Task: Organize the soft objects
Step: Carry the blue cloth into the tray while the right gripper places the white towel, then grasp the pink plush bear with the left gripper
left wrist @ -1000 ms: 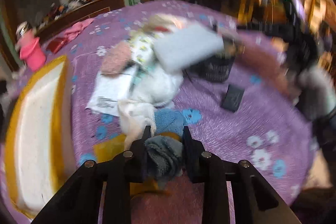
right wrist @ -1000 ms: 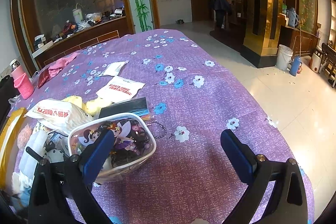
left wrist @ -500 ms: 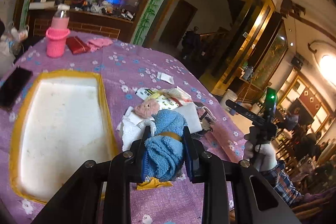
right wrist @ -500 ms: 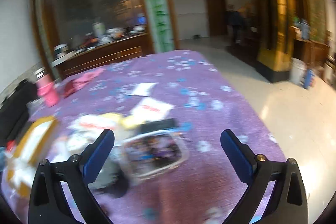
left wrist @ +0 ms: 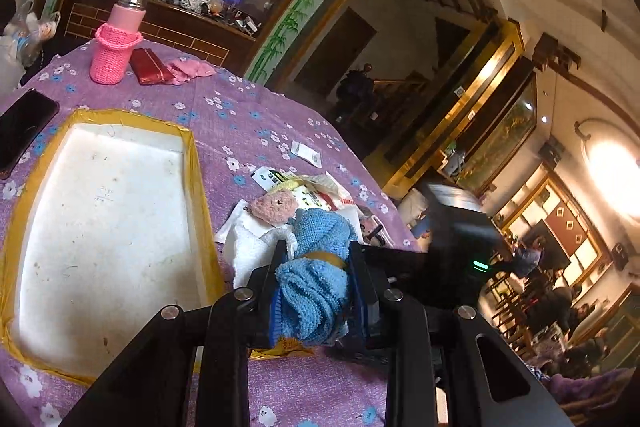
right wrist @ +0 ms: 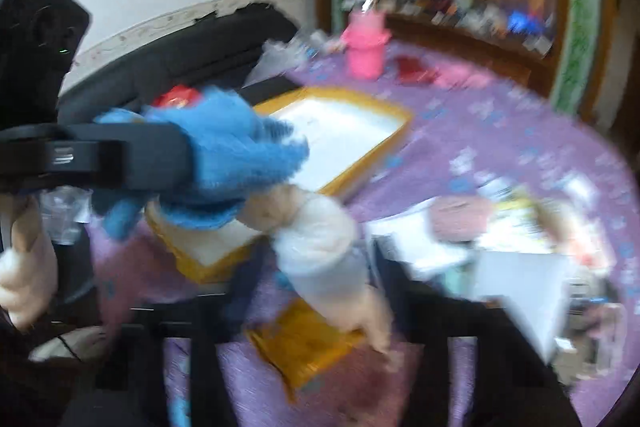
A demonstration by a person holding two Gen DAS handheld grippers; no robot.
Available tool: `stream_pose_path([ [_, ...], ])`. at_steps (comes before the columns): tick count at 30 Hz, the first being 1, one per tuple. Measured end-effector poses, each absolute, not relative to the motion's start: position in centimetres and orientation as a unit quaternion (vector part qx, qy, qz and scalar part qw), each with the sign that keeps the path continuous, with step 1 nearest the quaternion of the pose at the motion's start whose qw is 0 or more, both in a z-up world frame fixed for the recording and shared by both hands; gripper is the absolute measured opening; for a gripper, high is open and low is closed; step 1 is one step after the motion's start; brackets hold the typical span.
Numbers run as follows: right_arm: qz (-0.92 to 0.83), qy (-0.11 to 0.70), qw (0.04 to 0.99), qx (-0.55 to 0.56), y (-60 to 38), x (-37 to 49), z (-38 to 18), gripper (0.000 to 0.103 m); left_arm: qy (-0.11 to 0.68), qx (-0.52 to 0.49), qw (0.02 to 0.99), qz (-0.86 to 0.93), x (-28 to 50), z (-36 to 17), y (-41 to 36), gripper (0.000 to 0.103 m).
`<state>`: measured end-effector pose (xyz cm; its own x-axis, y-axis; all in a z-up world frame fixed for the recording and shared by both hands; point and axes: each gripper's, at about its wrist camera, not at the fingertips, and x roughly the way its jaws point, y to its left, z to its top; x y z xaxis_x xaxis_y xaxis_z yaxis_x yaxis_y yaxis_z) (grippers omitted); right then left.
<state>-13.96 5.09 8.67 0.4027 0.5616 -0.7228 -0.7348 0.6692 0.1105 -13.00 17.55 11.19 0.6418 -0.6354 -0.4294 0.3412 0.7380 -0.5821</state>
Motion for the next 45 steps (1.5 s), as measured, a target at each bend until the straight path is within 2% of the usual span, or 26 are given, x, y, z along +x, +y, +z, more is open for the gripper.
stream_pose_path([
  [3,0.401,0.406,0.819,-0.066,4.6,-12.4,8.5,0.034,0.317,-0.236,0.881,-0.26,-12.9,11.3,18.9,0.027],
  [9,0.364,0.404,0.838,-0.038,4.4,-10.1,11.5,0.034,0.309,-0.278,0.878,-0.239,-11.6,11.2,22.6,0.028],
  [17,0.272,0.401,0.869,-0.099,7.1,-6.5,12.5,0.033,0.29,-0.307,0.879,-0.22,-8.8,11.7,26.0,0.028],
  [21,0.303,0.448,0.841,0.008,7.7,-2.2,12.3,0.033,0.303,-0.301,0.887,-0.175,-6.6,11.4,27.5,0.028],
  [24,0.323,0.476,0.815,0.065,9.5,0.1,11.8,0.033,0.341,-0.295,0.883,-0.129,-3.1,9.6,27.7,0.028],
  [25,0.32,0.487,0.809,0.075,10.4,0.9,11.3,0.033,0.35,-0.294,0.883,-0.108,-2.0,8.9,27.9,0.031],
  [27,0.314,0.508,0.797,0.086,11.7,2.1,10.2,0.034,0.36,-0.292,0.884,-0.065,-0.3,7.6,28.2,0.043],
  [28,0.312,0.517,0.793,0.087,12.2,2.5,9.7,0.034,0.363,-0.295,0.882,-0.058,0.2,7.2,28.3,0.058],
  [29,0.304,0.527,0.789,0.086,12.6,3.0,9.1,0.038,0.367,-0.302,0.878,-0.05,0.8,6.6,28.6,0.068],
  [31,0.291,0.542,0.783,0.092,12.9,3.5,8.0,0.039,0.378,-0.321,0.868,-0.039,1.5,5.5,29.1,0.072],
  [36,0.282,0.542,0.784,0.108,11.9,3.6,7.3,0.049,0.383,-0.352,0.853,-0.046,1.0,5.2,29.9,0.073],
  [40,0.294,0.5,0.805,0.123,8.9,2.1,9.7,0.049,0.37,-0.338,0.865,-0.035,-0.8,7.2,29.8,0.073],
  [43,0.296,0.451,0.833,0.123,5.0,0.0,12.3,0.051,0.353,-0.305,0.884,-0.04,-2.3,9.3,28.2,0.081],
  [45,0.283,0.415,0.856,0.123,1.6,-1.8,13.8,0.065,0.337,-0.263,0.902,-0.052,-3.6,11.0,25.8,0.088],
])
